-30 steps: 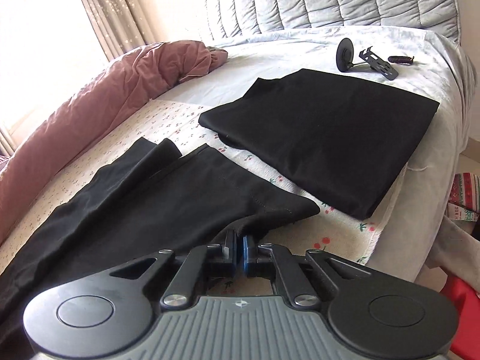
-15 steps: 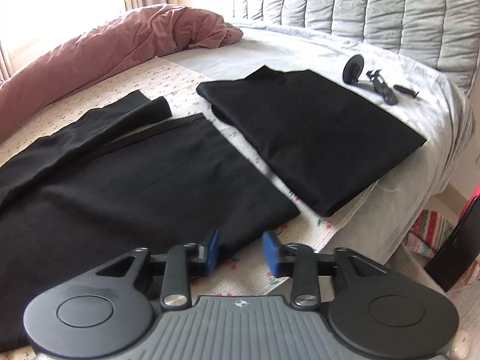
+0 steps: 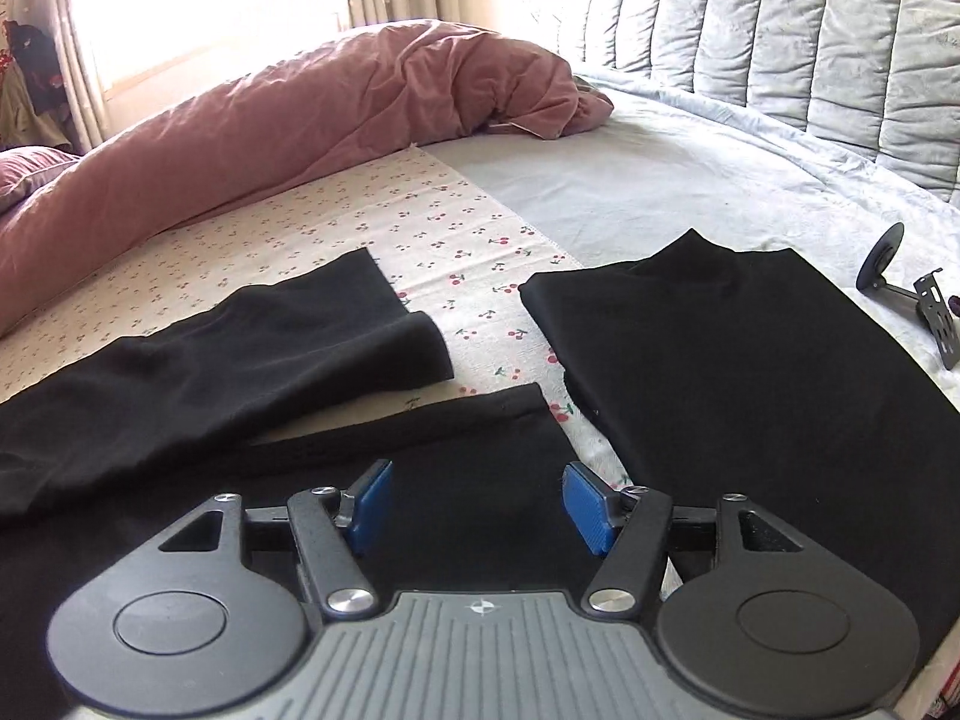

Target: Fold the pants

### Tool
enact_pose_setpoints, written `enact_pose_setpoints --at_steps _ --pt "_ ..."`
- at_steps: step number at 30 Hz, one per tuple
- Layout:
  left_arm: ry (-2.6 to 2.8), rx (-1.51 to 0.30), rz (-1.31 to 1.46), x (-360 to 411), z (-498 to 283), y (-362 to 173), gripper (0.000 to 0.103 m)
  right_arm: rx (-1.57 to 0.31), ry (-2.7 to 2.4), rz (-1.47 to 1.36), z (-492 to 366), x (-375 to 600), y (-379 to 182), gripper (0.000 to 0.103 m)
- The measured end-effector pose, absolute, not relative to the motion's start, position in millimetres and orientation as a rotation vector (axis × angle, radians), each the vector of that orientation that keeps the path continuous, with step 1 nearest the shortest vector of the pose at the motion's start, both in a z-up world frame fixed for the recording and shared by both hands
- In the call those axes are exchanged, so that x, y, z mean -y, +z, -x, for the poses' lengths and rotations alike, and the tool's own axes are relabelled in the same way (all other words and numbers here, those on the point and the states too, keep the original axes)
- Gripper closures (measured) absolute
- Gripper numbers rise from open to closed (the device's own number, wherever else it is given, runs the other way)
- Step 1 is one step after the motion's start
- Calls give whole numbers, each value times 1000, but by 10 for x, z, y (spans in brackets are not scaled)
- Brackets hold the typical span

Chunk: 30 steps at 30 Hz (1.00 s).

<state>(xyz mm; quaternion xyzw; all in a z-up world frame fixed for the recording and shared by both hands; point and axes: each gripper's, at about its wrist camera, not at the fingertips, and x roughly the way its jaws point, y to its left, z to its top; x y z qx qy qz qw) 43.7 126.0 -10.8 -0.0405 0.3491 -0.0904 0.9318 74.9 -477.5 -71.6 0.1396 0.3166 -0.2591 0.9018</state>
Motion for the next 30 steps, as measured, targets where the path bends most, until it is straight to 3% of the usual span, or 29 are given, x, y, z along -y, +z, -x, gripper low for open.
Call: enact_pose_setpoints --at_steps 7,18,24,30 --pt "-272 -845 -32 -767 -662 -513 23 -642 -549 -390 -1057 4919 -805 43" --pt "-200 -821 -32 -948 -1197 28 21 -642 -448 -279 -1428 4672 -471 36" --pt "-168 -820 -40 -1114 -1900 313 17 -673 -446 -205 -1810 4737 -259 27" --pt "-280 -782 -172 -1009 -2770 219 14 -731 -426 -245 -2419 4885 -291 24"
